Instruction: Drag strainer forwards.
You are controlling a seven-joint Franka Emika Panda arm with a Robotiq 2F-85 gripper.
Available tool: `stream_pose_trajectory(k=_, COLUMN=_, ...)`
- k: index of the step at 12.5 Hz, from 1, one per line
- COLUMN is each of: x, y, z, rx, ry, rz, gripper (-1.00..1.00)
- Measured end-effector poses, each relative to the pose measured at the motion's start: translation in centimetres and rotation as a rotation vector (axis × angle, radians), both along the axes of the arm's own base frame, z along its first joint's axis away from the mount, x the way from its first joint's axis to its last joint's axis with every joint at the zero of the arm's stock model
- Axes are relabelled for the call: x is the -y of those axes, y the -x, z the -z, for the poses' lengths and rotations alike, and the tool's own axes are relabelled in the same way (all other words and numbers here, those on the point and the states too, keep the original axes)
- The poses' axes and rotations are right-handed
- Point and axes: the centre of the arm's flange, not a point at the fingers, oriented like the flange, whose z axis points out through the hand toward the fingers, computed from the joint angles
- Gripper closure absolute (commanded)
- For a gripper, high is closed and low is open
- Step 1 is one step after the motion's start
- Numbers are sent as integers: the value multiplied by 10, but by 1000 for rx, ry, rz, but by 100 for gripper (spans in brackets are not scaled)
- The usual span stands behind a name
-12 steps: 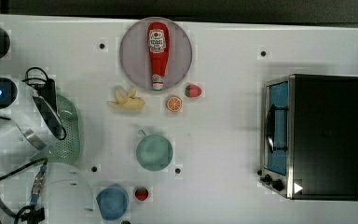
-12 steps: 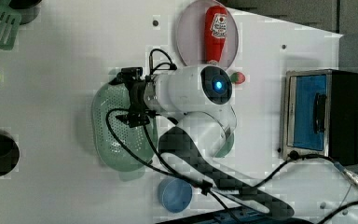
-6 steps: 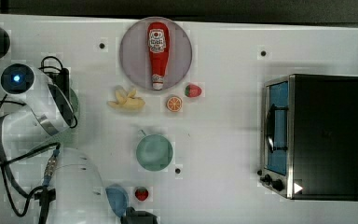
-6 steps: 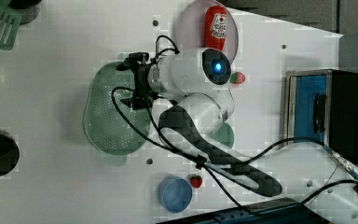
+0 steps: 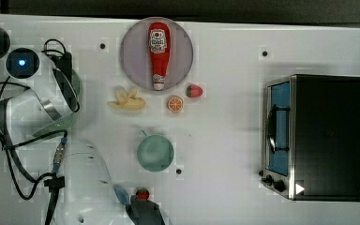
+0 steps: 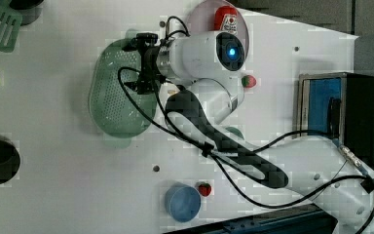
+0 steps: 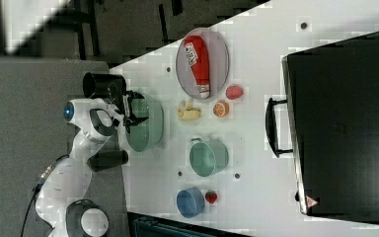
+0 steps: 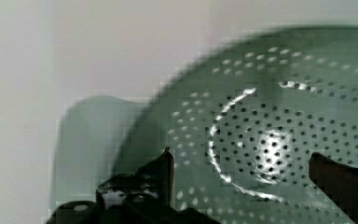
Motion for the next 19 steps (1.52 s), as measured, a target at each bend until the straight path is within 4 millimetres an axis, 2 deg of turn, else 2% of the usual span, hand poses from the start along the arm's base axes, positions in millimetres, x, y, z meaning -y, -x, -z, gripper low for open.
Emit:
stream_pose_trajectory(k=3, x=8, y=-11, z=-6, rx=19, ry=1, rz=17, gripper=-100)
stream_pose_trajectory(k=6, x=5, y=-24, z=-19, rx=49, ry=-21, rz=26, gripper=-100)
stream_pose_trajectory(k=9, x=12, y=-30, z=-20, rx=60, ry=-10, rz=37, gripper=-100)
stream_pose_trajectory(k=12, x=18, y=-47, z=-32, rx=102, ry=-16, rz=56, gripper=-100)
stream_pose_trajectory(k=14, x=20, y=-61, z=-54, rx=147, ry=-38, rz=67, gripper=-100)
stream_pose_trajectory(k=16, x=24, y=-75, z=-84, rx=201, ry=-60, rz=64, gripper=-100)
stream_pose_trajectory(k=19, x=48, y=-81, z=-132, rx=208, ry=8, rz=-97, gripper=-100)
